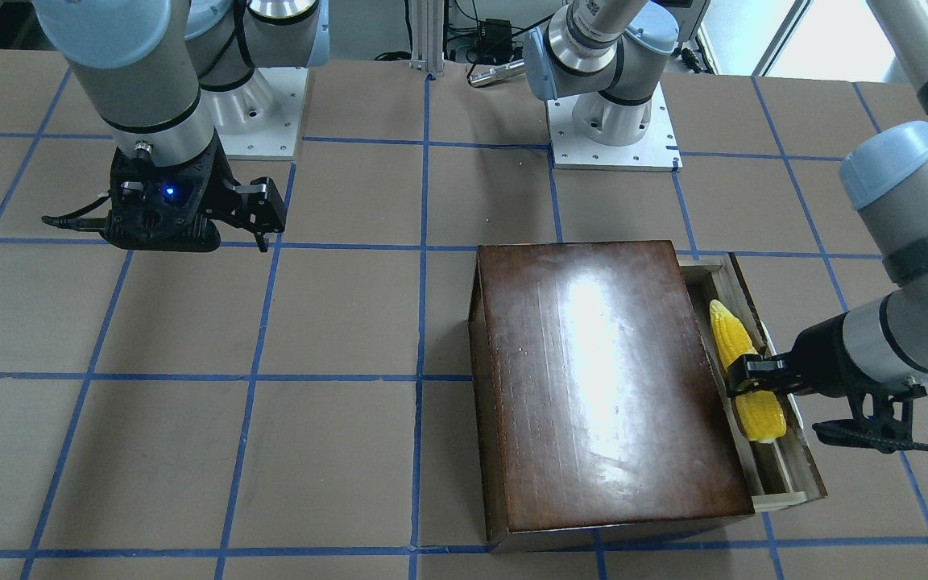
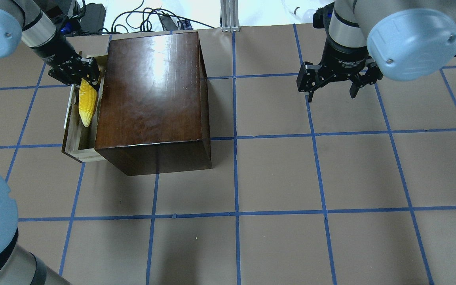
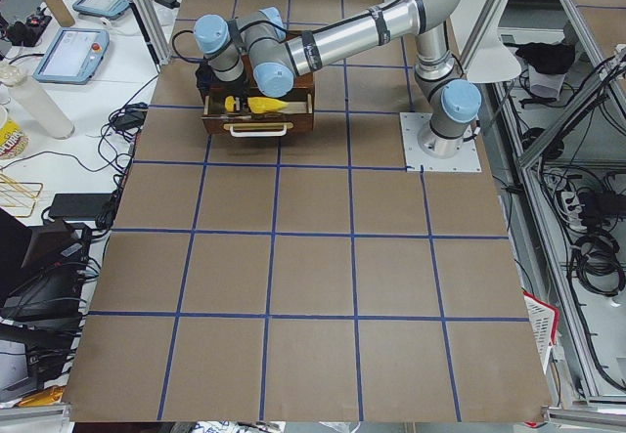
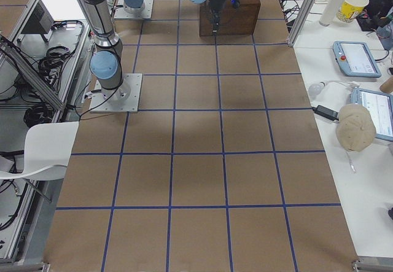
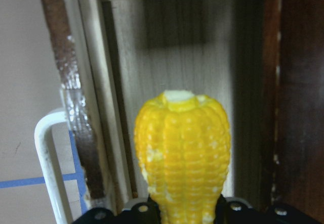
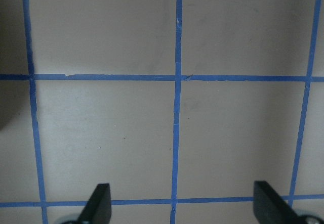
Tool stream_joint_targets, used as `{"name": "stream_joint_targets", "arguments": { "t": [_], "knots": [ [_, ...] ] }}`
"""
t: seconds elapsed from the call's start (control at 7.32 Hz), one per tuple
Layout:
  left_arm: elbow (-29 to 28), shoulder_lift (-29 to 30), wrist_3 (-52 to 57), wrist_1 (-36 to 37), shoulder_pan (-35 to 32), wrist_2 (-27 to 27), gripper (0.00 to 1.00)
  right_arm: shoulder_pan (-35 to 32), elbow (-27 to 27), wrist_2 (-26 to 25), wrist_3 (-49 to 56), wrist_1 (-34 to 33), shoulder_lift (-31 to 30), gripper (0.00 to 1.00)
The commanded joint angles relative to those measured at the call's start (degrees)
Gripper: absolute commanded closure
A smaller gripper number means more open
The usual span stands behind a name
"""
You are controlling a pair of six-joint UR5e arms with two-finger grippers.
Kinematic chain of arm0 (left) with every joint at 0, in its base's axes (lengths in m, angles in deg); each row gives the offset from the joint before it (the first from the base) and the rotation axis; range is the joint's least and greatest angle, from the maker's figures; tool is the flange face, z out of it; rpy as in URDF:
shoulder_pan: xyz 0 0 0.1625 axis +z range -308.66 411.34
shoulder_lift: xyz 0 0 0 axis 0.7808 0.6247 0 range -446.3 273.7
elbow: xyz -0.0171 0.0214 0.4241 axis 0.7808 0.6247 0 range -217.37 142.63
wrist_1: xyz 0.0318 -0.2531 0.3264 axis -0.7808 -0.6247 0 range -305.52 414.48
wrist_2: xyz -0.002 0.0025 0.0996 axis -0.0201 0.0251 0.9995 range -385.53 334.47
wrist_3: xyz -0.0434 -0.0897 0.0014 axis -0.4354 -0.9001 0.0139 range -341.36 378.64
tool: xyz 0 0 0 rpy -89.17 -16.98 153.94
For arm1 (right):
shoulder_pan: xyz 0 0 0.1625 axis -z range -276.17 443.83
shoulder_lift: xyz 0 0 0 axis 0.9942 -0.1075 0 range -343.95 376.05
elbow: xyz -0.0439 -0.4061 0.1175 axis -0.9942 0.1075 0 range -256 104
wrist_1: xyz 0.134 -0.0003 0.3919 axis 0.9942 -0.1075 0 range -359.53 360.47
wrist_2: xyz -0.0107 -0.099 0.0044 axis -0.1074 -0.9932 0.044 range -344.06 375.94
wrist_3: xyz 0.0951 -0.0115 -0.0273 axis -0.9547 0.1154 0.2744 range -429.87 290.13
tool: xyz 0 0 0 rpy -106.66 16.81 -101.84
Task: Open drawer and put corn inside
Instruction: 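Carry the corn over the open drawer and lower it inside, then open the left gripper to release the corn and raise it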
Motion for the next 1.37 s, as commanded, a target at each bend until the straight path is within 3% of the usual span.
{"name": "stream_joint_targets", "arguments": {
  "t": [0.0,0.55,1.23],
  "knots": [
    [-0.14,0.06,0.10,-0.02,0.33,0.00,0.00,0.00,0.00,0.00,0.00,-0.01,-0.07,0.00],
    [-0.93,-0.73,0.11,-0.20,0.33,0.18,0.00,0.00,0.00,0.00,0.00,0.07,0.02,0.00],
    [-5.41,-7.04,-0.77,-5.11,-3.61,3.34,0.00,0.00,0.00,0.00,0.00,-0.01,0.02,0.00]
  ]
}}
